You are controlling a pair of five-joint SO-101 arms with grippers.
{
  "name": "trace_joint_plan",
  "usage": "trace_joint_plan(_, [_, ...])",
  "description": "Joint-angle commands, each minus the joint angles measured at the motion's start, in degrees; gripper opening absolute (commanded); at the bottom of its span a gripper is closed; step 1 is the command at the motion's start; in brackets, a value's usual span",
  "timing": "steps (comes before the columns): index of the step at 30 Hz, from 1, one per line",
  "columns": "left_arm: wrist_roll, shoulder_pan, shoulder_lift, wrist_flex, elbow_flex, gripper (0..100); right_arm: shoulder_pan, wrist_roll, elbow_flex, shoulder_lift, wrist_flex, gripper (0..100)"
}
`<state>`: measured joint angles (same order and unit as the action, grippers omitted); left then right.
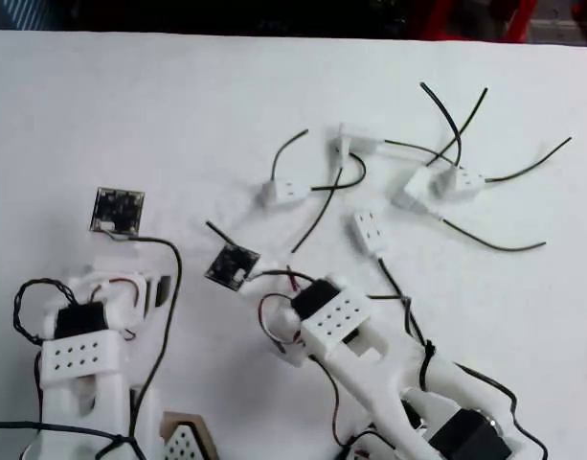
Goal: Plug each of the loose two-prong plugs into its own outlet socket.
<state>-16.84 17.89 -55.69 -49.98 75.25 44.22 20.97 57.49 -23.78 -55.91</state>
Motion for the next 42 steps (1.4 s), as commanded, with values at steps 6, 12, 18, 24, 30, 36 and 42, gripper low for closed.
trace_joint_plan(6, [-0.62,0.13,-1.71,0.88,-0.18,26,-5.58,1.49,3.16,-1.19,4.79,16.2])
trace_joint_plan(12, [-0.62,0.13,-1.71,0.88,-0.18,26,-6.81,2.55,2.81,5.58,5.05,15.0])
trace_joint_plan(18, [-0.62,0.13,-1.71,0.88,-0.18,26,-7.08,2.55,2.29,7.25,7.87,7.1])
trace_joint_plan(24, [-0.62,0.13,-1.71,0.88,-0.18,26,-7.08,2.81,2.11,7.25,7.87,1.4])
trace_joint_plan(30, [-0.62,0.13,-1.71,0.88,-0.18,26,-7.08,2.55,2.11,7.25,7.6,5.0])
trace_joint_plan(36, [-0.62,0.13,-1.71,0.88,-0.18,26,-7.16,2.46,-1.41,7.25,4.35,8.4])
trace_joint_plan(42, [-0.62,0.13,-1.71,0.88,-0.18,26,-7.16,2.46,-4.13,7.25,0.31,8.0])
